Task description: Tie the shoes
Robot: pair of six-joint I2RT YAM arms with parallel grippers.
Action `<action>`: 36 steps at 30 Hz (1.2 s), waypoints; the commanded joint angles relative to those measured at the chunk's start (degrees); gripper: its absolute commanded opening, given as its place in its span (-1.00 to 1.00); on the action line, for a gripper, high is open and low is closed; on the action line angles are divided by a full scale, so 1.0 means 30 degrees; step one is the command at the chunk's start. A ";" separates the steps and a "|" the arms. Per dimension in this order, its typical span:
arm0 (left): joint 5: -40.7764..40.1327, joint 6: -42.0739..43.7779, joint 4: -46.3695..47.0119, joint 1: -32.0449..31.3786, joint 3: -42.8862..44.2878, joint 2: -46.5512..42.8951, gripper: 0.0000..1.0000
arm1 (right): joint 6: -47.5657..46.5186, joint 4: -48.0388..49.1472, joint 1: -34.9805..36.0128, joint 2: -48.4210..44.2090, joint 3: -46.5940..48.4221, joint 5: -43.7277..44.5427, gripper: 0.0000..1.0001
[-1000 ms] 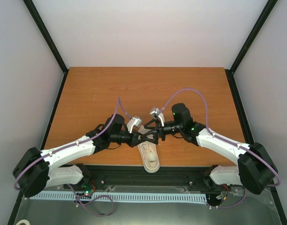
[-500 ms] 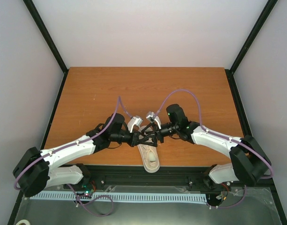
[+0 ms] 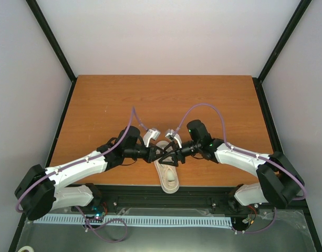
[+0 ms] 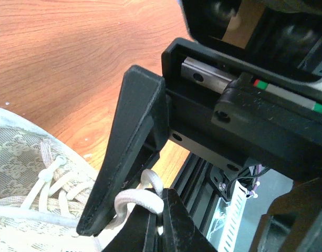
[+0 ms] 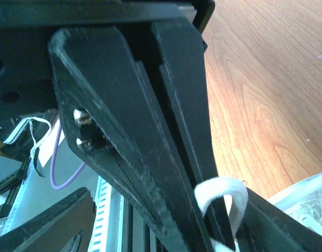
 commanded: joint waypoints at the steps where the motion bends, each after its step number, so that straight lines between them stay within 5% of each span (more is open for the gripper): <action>1: -0.0333 0.0139 0.0143 0.0101 0.0863 0.0120 -0.98 | -0.0279 0.0163 0.0154 -0.0474 -0.0489 0.0089 0.42; 11: -0.0610 0.0066 0.0193 0.0131 0.0922 0.0332 -0.98 | -0.0112 0.0207 0.0154 -0.0722 -0.0858 0.0843 -0.09; 21: -0.0942 0.0347 0.0214 0.0138 0.0628 0.0277 -0.98 | 0.0093 0.0346 0.0154 -0.0793 -0.0994 0.1535 -0.92; 25: -0.0972 0.0538 0.0398 0.0165 0.0378 0.0289 -0.97 | 0.0338 0.0545 0.0154 -0.1004 -0.1177 0.1880 -0.94; 27: -0.1206 0.0790 0.0203 0.0165 0.0308 0.0207 -0.74 | 0.0645 0.0755 0.0154 -0.1161 -0.1335 0.2195 -0.94; 33: -0.4731 0.1935 -0.2059 0.0165 0.0409 -0.1134 0.45 | 0.1941 0.0776 0.0103 -0.1967 -0.1814 0.3881 -0.94; 36: -0.5904 0.2308 -0.1721 0.0103 -0.0036 -0.2208 0.60 | 0.2983 0.0885 -0.0034 -0.2293 -0.2038 0.4562 -0.94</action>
